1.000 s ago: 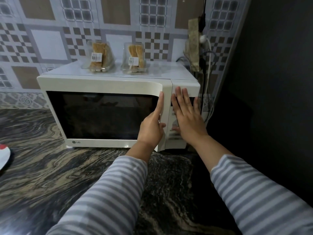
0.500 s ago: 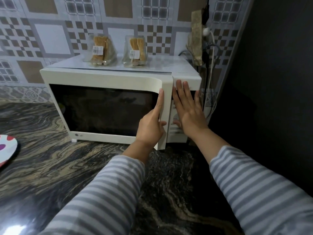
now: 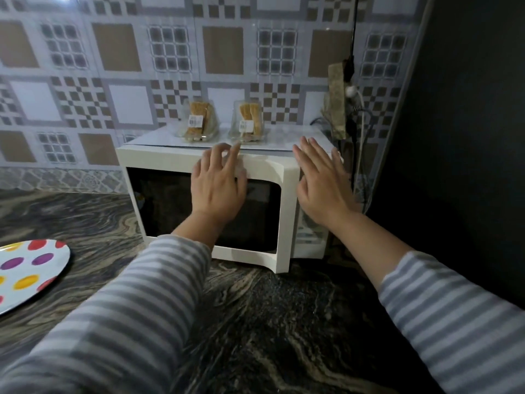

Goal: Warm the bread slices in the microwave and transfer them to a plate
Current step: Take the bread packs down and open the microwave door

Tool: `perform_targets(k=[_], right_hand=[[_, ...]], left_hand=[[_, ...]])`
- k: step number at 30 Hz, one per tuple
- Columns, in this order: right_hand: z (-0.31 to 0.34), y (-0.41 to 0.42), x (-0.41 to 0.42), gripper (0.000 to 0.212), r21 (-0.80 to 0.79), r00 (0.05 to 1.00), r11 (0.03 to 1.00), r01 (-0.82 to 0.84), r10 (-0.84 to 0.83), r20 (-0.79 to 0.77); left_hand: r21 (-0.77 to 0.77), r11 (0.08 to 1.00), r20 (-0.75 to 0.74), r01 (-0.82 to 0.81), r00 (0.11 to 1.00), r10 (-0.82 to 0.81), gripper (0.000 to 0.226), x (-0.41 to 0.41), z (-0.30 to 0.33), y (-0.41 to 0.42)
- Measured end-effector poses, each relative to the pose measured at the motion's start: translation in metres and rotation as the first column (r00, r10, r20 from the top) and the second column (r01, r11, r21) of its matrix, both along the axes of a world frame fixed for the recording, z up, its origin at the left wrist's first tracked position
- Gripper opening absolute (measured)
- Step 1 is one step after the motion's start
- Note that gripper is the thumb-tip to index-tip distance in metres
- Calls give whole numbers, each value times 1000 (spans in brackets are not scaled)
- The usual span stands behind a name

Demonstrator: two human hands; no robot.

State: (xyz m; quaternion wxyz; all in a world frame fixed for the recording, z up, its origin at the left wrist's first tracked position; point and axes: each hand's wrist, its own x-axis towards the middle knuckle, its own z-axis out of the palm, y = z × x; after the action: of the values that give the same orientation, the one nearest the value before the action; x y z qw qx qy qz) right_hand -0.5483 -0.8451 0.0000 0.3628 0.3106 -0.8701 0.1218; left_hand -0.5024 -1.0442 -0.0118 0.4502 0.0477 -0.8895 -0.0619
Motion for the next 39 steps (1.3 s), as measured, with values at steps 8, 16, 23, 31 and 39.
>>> perform_targets(k=[8, 16, 23, 31, 39], right_hand=[[20, -27, -6, 64, 207, 963, 969, 135, -177, 202], [24, -38, 33, 68, 204, 927, 949, 240, -286, 242], [24, -55, 103, 69, 216, 883, 913, 346, -395, 255], [32, -90, 195, 58, 206, 863, 917, 340, -392, 320], [41, -138, 251, 60, 223, 891, 958, 180, -255, 376]], left_hand=[[52, 998, 351, -37, 936, 16, 67, -14, 17, -13], [15, 998, 425, 66, 903, -66, 71, 9, 24, -28], [12, 987, 474, 159, 868, -146, 69, 55, 29, -45], [13, 971, 555, 237, 806, -204, 68, 122, 36, -81], [31, 977, 641, 210, 746, -180, 70, 179, 49, -123]])
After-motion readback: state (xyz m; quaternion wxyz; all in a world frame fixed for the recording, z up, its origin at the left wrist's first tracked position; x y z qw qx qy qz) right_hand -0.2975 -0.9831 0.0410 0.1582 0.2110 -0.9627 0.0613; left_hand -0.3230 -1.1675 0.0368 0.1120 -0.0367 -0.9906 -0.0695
